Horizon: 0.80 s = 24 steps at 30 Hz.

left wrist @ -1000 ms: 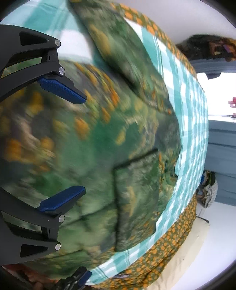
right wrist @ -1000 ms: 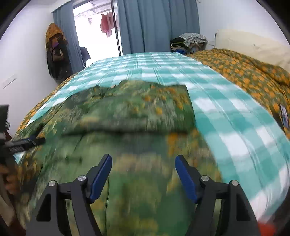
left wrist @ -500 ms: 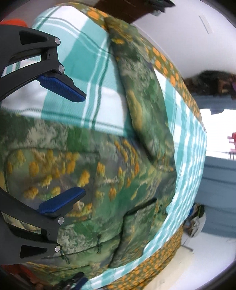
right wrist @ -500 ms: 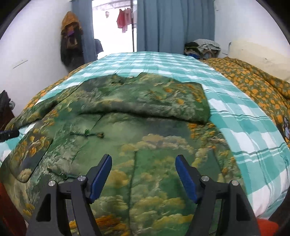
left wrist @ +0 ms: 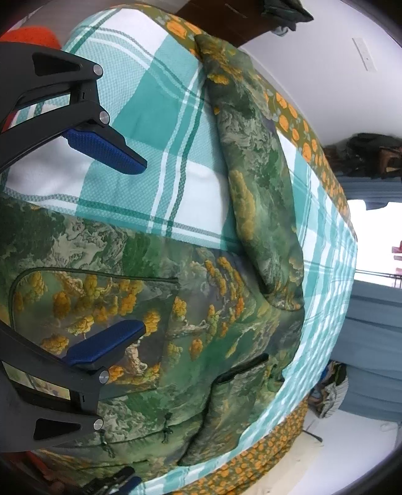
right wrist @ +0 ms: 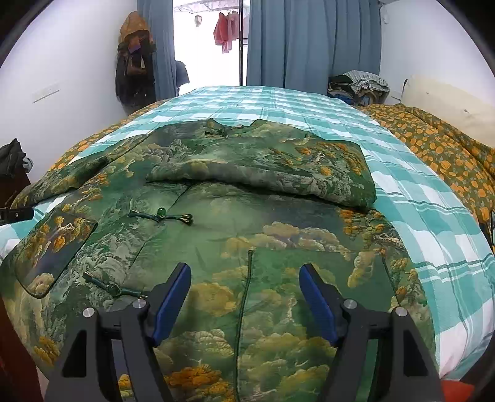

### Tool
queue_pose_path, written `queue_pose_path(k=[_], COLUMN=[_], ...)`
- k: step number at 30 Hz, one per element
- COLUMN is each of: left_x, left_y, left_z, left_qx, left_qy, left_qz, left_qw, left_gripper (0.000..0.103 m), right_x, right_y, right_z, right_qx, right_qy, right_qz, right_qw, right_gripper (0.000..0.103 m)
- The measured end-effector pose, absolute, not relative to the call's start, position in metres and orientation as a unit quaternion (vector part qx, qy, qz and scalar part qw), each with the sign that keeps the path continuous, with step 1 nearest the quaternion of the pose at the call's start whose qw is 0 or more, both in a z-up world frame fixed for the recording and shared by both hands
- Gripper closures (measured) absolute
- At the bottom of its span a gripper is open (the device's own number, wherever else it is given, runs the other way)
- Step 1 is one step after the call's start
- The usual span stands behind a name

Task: Fold large clothes
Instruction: 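Grasp the remaining sleeve with the left gripper and lift it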

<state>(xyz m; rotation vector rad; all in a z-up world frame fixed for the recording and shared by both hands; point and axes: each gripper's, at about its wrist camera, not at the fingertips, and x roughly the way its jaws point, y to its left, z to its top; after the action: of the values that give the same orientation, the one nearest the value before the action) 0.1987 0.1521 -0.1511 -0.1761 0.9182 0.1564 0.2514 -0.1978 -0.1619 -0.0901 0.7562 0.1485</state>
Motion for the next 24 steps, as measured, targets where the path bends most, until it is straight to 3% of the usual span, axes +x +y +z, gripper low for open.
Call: queue_pose_path(k=[7, 14, 22, 23, 24], left_x=[0.203, 0.208, 0.239, 0.241, 0.243], left_y=[0.182, 0.298, 0.409, 0.415, 0.418], left_z=[-0.152, -0.162, -0.201, -0.203, -0.203], left_qx=[-0.146, -0.343, -0.469, -0.475, -0.473], left_qy=[0.444, 0.384, 0.331, 0.320, 0.313], left_qz=[0.103, 0.177, 0.266, 0.271, 0.277], left_qw=[0.878, 0.839, 0.775, 0.774, 0.776], left_gripper=[0.007, 0.005, 0.005, 0.006, 0.014], right_x=[0.250, 0.251, 0.255, 0.256, 0.257], right_y=[-0.203, -0.204, -0.196, -0.194, -0.193], right_z=[-0.156, -0.157, -0.160, -0.162, -0.165], right_qx=[-0.037, -0.039, -0.050, -0.054, -0.056], right_qy=[0.359, 0.360, 0.359, 0.365, 0.369], right_qz=[0.070, 0.061, 0.056, 0.057, 0.060], right_qw=[0.930, 0.930, 0.930, 0.928, 0.926], right_gripper=[0.029, 0.029, 0.029, 0.029, 0.029])
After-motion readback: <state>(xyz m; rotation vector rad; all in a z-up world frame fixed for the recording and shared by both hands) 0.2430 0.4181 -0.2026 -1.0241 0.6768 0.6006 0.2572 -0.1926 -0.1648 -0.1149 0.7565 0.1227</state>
